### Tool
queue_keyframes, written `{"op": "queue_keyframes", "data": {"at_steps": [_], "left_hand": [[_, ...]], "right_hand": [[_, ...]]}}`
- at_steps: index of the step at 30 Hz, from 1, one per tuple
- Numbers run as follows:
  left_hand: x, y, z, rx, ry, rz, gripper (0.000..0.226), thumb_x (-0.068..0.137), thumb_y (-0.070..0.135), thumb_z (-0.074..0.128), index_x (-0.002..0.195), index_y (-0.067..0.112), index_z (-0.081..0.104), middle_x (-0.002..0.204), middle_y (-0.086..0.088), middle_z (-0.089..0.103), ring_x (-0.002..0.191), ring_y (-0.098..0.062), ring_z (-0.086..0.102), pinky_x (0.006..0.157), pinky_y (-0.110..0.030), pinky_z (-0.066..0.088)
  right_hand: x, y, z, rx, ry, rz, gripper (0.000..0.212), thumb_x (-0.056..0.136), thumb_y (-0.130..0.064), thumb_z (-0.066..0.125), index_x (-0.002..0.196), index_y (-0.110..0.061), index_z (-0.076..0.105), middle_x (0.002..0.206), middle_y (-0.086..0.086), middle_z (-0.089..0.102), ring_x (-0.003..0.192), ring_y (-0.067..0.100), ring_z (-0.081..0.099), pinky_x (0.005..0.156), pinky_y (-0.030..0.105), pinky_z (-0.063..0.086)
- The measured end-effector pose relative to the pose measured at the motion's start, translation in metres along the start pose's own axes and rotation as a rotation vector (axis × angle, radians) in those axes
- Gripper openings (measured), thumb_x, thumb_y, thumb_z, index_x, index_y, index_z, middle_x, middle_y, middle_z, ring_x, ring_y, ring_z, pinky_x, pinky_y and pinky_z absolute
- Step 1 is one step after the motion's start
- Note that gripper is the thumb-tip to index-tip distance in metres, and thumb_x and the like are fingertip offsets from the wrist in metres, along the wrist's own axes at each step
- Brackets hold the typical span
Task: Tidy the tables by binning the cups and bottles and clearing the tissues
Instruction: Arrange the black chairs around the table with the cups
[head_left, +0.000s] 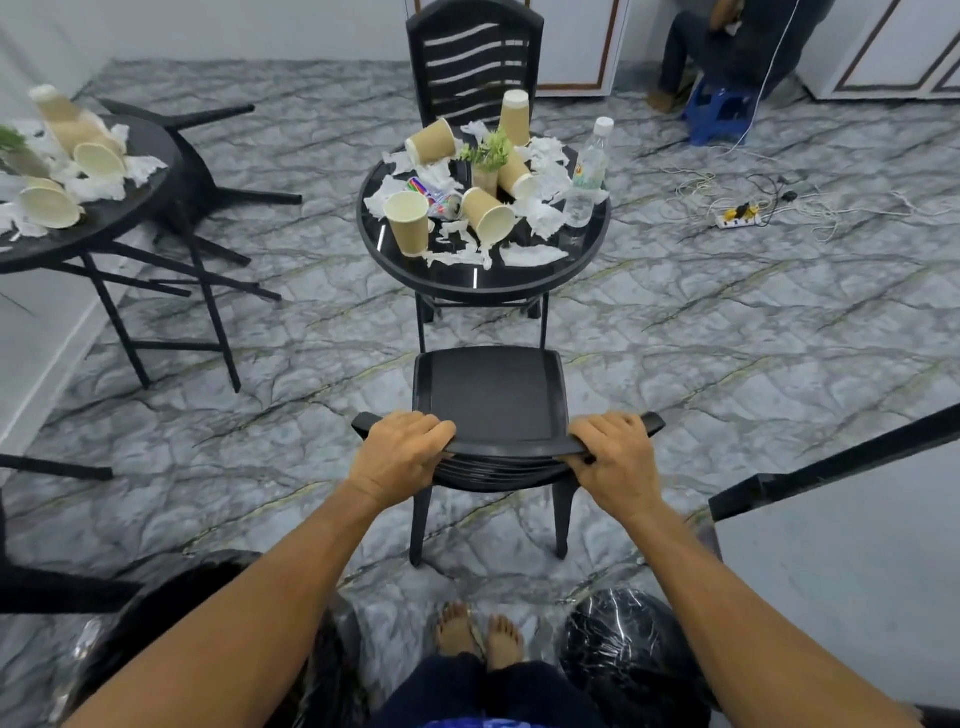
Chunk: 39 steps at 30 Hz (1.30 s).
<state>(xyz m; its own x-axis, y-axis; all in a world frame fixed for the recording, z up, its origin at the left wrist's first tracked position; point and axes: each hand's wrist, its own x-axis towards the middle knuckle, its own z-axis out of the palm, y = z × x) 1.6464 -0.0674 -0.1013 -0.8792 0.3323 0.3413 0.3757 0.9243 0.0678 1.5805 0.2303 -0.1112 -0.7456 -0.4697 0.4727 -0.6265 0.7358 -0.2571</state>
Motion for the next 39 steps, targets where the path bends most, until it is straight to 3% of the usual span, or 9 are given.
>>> {"op": "queue_keyframes", "data": {"at_steps": [3,5,8,11,21,25,28,35,39], "left_hand": [[-0.003,0.007,-0.008,-0.029,-0.025,-0.034,0.02,0.092,0.032,0.059,0.084,0.014,0.057,0.07,0.001,0.054,0.061,-0.025,0.054,0.052,-0.035,0.044],[-0.003,0.014,-0.015,-0.057,-0.073,-0.107,0.037,0.087,0.056,0.061,0.093,0.019,0.06,0.074,0.006,0.057,0.067,-0.017,0.055,0.061,-0.032,0.046],[-0.004,0.019,-0.023,-0.138,-0.133,-0.191,0.059,0.089,0.077,0.036,0.102,0.026,0.063,0.078,0.011,0.06,0.074,-0.013,0.054,0.069,-0.031,0.041],[-0.004,0.022,-0.025,-0.19,-0.171,-0.25,0.066,0.094,0.076,0.021,0.099,0.028,0.066,0.081,0.011,0.063,0.078,-0.014,0.058,0.075,-0.035,0.044],[-0.009,0.024,-0.027,-0.203,-0.189,-0.287,0.059,0.095,0.074,0.027,0.095,0.029,0.065,0.078,0.014,0.058,0.075,-0.011,0.053,0.075,-0.036,0.045],[-0.013,0.023,-0.037,-0.315,-0.248,-0.355,0.059,0.09,0.079,0.029,0.093,0.032,0.064,0.08,0.013,0.059,0.078,-0.009,0.053,0.078,-0.036,0.047],[-0.006,0.012,-0.053,-0.506,-0.205,-0.515,0.053,0.089,0.077,0.04,0.103,0.033,0.065,0.095,0.017,0.065,0.093,-0.005,0.058,0.086,-0.034,0.048],[0.011,-0.048,-0.081,-0.329,-0.301,-0.691,0.043,0.091,0.049,0.062,0.126,0.026,0.06,0.122,0.006,0.063,0.117,-0.016,0.054,0.098,-0.037,0.046],[0.008,-0.096,-0.087,-0.302,-0.36,-0.736,0.049,0.09,0.042,0.066,0.134,0.023,0.054,0.135,0.002,0.056,0.126,-0.02,0.05,0.102,-0.04,0.046]], "right_hand": [[-0.001,-0.005,-0.008,0.028,-0.103,0.062,0.039,0.079,-0.056,0.072,0.078,-0.02,0.06,0.074,-0.009,0.058,0.07,0.016,0.055,0.072,0.033,0.039],[0.002,-0.004,-0.015,0.078,-0.173,0.099,0.056,0.075,-0.079,0.06,0.081,-0.023,0.064,0.077,-0.013,0.059,0.074,0.011,0.051,0.078,0.034,0.041],[0.005,-0.008,-0.02,0.172,-0.213,0.135,0.059,0.085,-0.081,0.041,0.081,-0.028,0.068,0.078,-0.016,0.063,0.076,0.009,0.054,0.08,0.039,0.043],[0.003,-0.01,-0.02,0.174,-0.203,0.155,0.058,0.087,-0.08,0.04,0.079,-0.03,0.069,0.077,-0.017,0.063,0.075,0.008,0.054,0.079,0.037,0.042],[0.001,-0.014,-0.022,0.194,-0.208,0.162,0.054,0.086,-0.079,0.045,0.077,-0.03,0.067,0.072,-0.019,0.058,0.071,0.006,0.052,0.077,0.036,0.043],[0.007,-0.02,-0.035,0.264,-0.322,0.187,0.053,0.083,-0.081,0.047,0.074,-0.033,0.067,0.068,-0.02,0.06,0.069,0.003,0.055,0.076,0.029,0.042],[0.031,-0.031,-0.043,0.428,-0.474,0.296,0.056,0.08,-0.084,0.045,0.076,-0.035,0.07,0.08,-0.021,0.068,0.081,0.0,0.061,0.076,0.027,0.048],[0.118,-0.086,-0.017,0.411,-0.577,0.233,0.031,0.086,-0.061,0.059,0.092,-0.032,0.07,0.097,-0.018,0.067,0.095,0.005,0.059,0.089,0.038,0.051],[0.16,-0.117,0.015,0.313,-0.67,0.149,0.044,0.087,-0.056,0.063,0.118,-0.026,0.066,0.123,-0.008,0.064,0.115,0.015,0.057,0.099,0.037,0.047]]}}
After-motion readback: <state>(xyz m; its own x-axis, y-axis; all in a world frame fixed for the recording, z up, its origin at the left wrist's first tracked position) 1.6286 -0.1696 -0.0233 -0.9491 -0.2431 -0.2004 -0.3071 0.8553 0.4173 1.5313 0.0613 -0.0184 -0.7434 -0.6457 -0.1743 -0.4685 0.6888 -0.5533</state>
